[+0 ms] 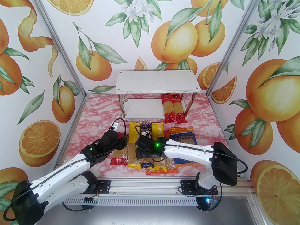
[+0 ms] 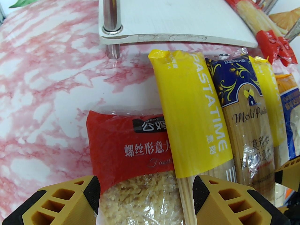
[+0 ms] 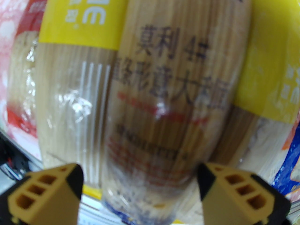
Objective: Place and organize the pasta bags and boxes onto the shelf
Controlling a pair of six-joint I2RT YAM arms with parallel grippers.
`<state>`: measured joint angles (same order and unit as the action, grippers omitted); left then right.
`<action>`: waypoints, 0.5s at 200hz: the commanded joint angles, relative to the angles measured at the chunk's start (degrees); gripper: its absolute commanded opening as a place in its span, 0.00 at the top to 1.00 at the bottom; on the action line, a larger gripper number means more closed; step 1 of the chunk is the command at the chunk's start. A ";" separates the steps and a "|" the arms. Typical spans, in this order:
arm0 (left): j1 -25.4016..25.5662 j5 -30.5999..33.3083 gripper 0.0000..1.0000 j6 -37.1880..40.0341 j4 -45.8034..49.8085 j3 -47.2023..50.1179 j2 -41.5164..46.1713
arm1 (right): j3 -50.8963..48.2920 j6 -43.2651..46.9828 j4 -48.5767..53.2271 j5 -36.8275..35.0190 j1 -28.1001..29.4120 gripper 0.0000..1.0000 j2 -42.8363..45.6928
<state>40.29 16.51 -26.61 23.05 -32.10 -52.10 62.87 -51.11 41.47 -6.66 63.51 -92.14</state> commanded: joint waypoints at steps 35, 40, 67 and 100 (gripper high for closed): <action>-0.90 1.07 0.30 0.73 0.52 2.64 3.55 | 3.40 -0.87 6.13 -2.66 0.48 0.11 -5.71; -1.00 1.00 0.30 0.71 0.51 2.81 3.73 | 3.32 -0.83 6.04 -2.47 0.48 0.12 -5.97; -1.62 0.75 0.29 0.87 0.57 3.43 4.44 | 3.39 -0.48 6.13 -2.16 0.48 0.30 -7.08; -2.21 0.54 0.29 1.03 0.51 3.97 5.22 | 3.57 -0.06 6.35 -2.15 0.48 0.53 -6.83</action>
<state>38.70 16.58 -26.50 23.07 -28.93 -48.16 66.00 -51.33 45.91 -8.69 63.75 -97.67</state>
